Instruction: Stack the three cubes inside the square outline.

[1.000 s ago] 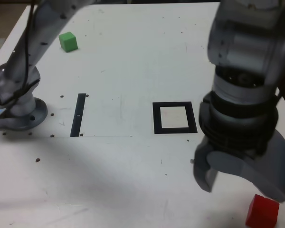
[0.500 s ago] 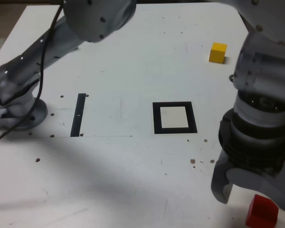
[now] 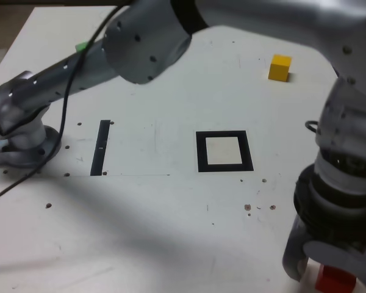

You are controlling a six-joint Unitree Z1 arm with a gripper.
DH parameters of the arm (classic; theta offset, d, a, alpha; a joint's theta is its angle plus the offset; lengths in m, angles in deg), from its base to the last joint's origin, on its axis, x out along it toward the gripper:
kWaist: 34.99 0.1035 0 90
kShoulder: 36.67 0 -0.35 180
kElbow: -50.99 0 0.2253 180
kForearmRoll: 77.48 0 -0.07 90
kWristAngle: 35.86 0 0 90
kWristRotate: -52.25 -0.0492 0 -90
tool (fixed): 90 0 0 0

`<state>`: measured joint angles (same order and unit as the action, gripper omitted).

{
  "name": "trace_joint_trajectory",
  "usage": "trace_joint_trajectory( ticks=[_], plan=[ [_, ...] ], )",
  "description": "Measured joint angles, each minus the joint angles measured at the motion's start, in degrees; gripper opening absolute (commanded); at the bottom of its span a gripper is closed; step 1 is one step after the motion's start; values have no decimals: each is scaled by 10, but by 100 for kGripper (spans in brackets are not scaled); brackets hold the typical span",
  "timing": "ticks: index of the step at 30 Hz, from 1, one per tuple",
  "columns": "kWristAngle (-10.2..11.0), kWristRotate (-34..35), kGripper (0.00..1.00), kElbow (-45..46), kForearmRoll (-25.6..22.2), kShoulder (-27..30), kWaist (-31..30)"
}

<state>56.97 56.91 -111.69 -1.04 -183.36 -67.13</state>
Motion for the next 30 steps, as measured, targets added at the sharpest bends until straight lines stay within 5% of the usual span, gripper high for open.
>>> trace_joint_trajectory(
  ticks=[9,30],
  plan=[
    [0,0,96,-18,0,-19,0],
    [9,15,60,-18,-7,-30,2]
  ],
)
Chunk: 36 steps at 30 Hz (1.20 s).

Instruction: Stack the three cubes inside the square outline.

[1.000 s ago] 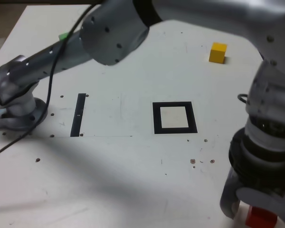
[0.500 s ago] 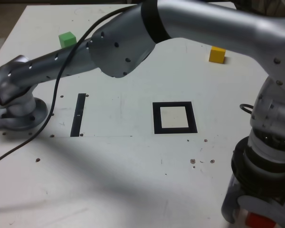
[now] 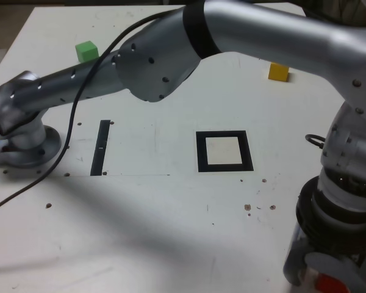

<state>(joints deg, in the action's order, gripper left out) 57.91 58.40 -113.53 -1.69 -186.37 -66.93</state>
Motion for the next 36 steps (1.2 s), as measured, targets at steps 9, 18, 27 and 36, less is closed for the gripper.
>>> trace_joint_trajectory(
  ticks=[9,18,27,36],
  plan=[
    [12,3,34,-2,-1,0,0],
    [15,3,31,-2,-2,0,0],
    [15,3,31,31,-3,18,0],
    [19,3,31,61,-3,44,0]
  ],
)
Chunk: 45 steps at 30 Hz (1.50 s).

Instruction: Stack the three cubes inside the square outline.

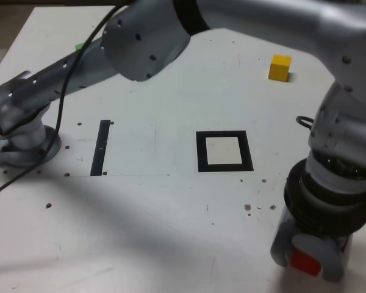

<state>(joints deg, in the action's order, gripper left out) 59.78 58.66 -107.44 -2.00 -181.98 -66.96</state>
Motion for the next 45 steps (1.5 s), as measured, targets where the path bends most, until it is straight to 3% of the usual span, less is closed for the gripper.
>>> trace_joint_trajectory(
  ticks=[25,45],
  plan=[
    [16,22,31,202,16,157,28],
    [12,33,31,372,64,289,109]
  ],
)
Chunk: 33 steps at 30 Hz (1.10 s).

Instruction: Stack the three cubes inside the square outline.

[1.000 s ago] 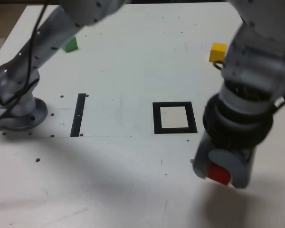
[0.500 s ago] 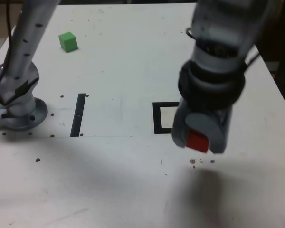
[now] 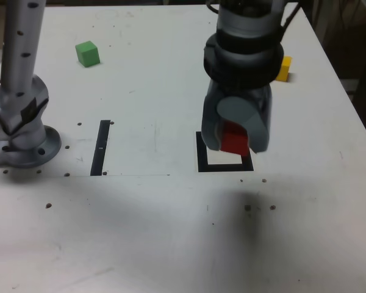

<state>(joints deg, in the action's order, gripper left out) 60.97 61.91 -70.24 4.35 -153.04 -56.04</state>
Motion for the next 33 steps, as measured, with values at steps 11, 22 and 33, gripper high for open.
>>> trace_joint_trajectory(
  ticks=[11,22,33],
  plan=[
    [-9,-12,31,70,40,37,69],
    [-32,-15,31,164,123,58,130],
    [-38,-22,32,206,171,63,133]
  ],
)
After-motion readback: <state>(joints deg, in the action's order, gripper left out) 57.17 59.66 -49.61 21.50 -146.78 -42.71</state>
